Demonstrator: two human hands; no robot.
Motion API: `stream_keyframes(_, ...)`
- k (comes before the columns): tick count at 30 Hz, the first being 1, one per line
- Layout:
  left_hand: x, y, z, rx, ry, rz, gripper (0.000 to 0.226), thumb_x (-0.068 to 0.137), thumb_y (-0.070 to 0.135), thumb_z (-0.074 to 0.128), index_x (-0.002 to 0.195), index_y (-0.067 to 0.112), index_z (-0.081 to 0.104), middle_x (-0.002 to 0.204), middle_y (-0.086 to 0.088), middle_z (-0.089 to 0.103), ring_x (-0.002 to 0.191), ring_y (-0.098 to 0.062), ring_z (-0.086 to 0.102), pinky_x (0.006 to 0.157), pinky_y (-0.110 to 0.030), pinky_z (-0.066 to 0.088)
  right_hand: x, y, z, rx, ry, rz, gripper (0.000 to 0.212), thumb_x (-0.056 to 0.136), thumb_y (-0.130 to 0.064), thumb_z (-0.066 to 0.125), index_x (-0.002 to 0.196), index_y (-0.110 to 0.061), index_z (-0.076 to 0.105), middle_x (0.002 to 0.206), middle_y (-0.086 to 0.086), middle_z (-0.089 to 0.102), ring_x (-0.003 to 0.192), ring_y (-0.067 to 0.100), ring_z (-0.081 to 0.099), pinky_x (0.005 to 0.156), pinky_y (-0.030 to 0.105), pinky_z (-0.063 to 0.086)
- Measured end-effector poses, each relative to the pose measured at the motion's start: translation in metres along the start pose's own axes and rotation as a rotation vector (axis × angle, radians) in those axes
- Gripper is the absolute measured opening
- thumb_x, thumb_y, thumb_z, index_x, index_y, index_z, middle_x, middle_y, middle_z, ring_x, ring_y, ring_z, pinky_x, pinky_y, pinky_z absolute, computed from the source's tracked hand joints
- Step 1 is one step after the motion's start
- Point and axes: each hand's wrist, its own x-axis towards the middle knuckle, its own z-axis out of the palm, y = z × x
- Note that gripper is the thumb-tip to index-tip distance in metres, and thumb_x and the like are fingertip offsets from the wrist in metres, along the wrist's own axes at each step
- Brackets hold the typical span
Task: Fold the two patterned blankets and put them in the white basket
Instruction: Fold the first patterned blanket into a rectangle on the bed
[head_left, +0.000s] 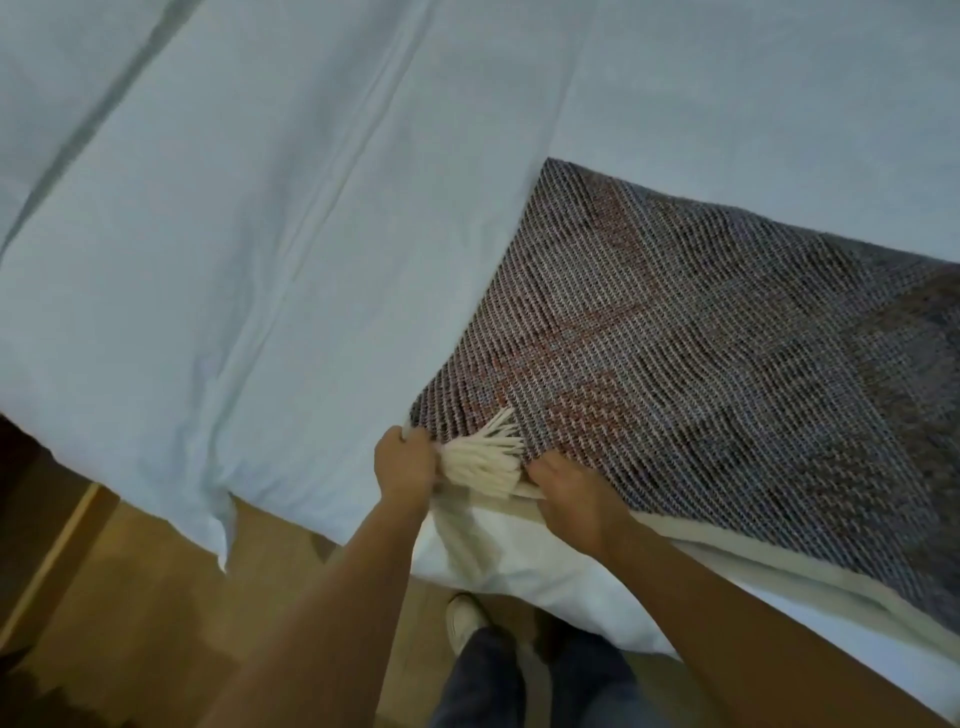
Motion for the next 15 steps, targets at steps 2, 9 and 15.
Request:
stream_keyframes(2,0.007,-0.014,-0.003,-0.029,0.024,-0.075,0.03,0.083,0.003,0.039,0.058,0.014,0.027,0.06,0.0,0.03,0.055,-0.013,0.026,0.05,-0.028,0.024,0.0,-0.005,0.017,0.003,-0.019,-0.006,0.026,0.087,-0.006,0.046,0.112,-0.008,0.052,0.114,0.01,0.054,0.098,0.026,0.055,0.077,0.033,0.043)
stream_keyframes(9,0.004,-0.036,0.001,0.481,-0.204,0.132,0.014,0.084,0.014,0.05,0.095,0.007,0.046,0.087,-0.007,0.052,0.083,-0.026,0.053,0.068,-0.033,0.044,-0.005,0.003,0.053,0.002,-0.063,0.143,0.042,0.088,-0.004,0.04,0.13,-0.012,0.042,0.133,0.008,0.044,0.117,0.023,0.046,0.1,0.028,0.036)
stream_keyframes(15,-0.016,-0.028,0.003,0.752,-0.076,0.586,0.057,0.079,0.023,0.06,0.131,0.007,0.043,0.126,-0.017,0.049,0.112,-0.034,0.048,0.091,-0.044,0.04,-0.02,0.005,0.046,0.096,-0.03,0.146,0.037,0.088,-0.009,0.043,0.125,-0.01,0.045,0.128,0.008,0.045,0.117,0.023,0.042,0.099,0.029,0.036)
